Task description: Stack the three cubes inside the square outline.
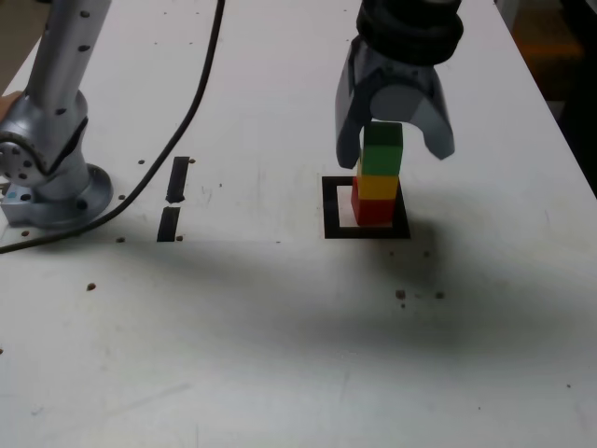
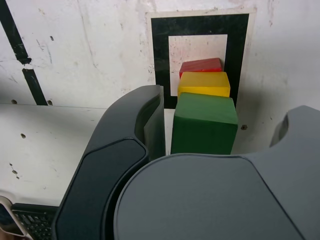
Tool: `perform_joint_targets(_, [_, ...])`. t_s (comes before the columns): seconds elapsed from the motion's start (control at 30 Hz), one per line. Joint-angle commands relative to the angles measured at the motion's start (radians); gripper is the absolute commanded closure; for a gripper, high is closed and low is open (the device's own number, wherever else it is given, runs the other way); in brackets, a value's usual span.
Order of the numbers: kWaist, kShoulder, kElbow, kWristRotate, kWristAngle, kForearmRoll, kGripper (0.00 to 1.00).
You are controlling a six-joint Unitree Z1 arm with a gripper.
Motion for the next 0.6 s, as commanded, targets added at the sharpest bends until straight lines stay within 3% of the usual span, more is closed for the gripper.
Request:
perform_joint_targets(0.0, [-0.003,-0.056,0.000,-0.015,0.016,0.020,0.06])
perform_joint_targets(0.2, [-0.044,-0.309,0.072,-0.083,0.057,0.024,0.01])
perform_joint_targets(0.27, [-0.056,-0.392,0.131,-0.099,0.050,0.002,0.00])
perform_joint_targets(0.4, [-0.051,-0.457,0.269,-0.106,0.021,-0.028,0.00])
perform_joint_targets(0.57, [0.000,-0.526,0.549,-0.089,-0.009,-0.088,0.00])
